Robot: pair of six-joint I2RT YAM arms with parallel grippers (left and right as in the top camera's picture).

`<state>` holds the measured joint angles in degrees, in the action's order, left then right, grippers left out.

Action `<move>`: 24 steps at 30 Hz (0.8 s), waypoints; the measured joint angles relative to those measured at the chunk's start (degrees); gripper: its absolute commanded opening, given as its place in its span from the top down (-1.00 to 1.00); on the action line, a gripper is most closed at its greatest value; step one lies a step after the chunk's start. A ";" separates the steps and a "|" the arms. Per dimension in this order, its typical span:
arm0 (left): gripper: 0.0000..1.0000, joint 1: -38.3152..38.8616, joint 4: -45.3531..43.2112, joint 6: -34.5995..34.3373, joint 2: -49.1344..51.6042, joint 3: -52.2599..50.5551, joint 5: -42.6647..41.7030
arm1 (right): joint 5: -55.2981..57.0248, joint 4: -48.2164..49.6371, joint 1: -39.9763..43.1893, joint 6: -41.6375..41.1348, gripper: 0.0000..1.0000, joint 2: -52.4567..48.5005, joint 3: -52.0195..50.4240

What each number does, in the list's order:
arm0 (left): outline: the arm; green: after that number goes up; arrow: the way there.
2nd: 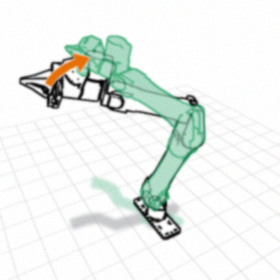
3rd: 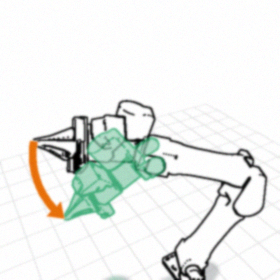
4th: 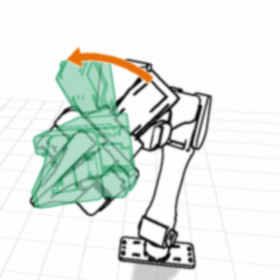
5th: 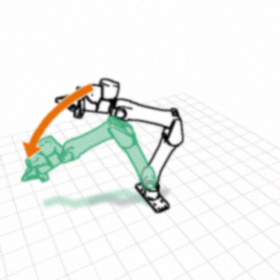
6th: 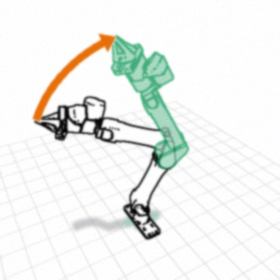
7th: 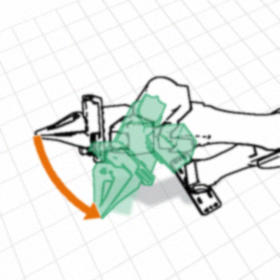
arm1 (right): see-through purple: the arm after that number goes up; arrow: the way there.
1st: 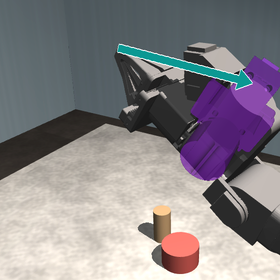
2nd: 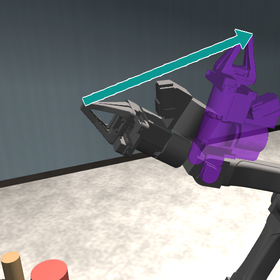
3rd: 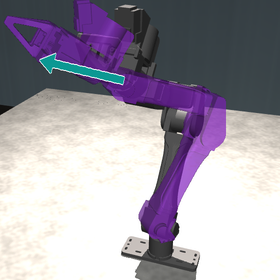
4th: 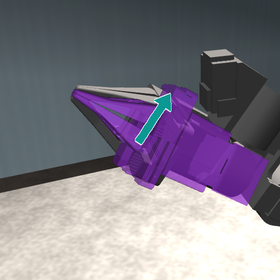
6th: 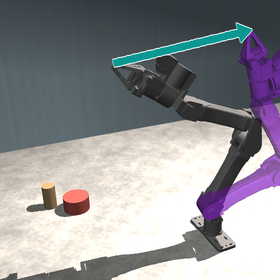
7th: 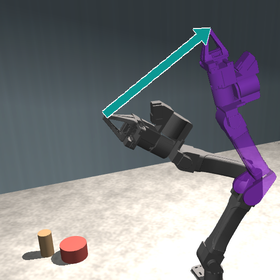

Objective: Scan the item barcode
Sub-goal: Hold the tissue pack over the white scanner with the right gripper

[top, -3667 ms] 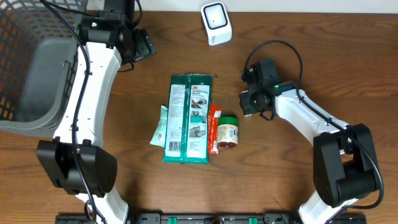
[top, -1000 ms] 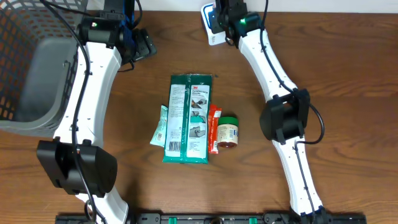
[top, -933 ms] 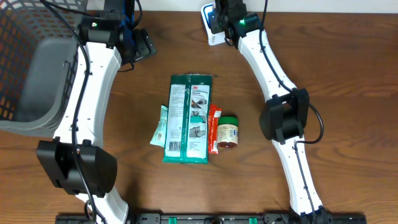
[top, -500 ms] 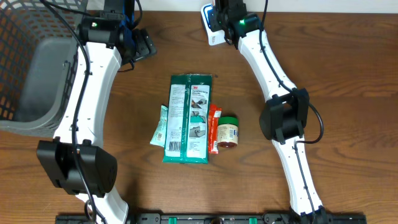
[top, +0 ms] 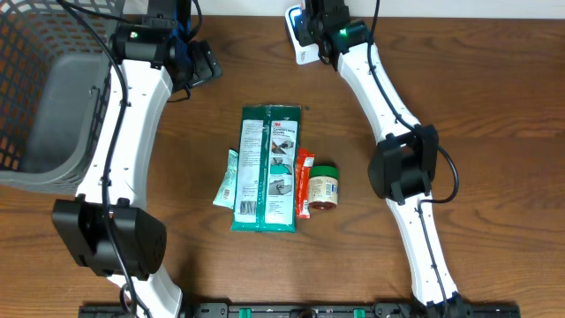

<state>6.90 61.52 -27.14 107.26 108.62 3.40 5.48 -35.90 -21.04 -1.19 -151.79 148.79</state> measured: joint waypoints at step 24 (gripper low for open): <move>-0.83 0.00 0.02 0.00 0.00 0.00 -0.02 | -1.99 -6.36 0.02 0.17 0.98 5.01 -2.23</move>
<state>6.90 61.54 -27.14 107.26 108.62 3.38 3.49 -42.26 -21.02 -1.02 -146.78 146.56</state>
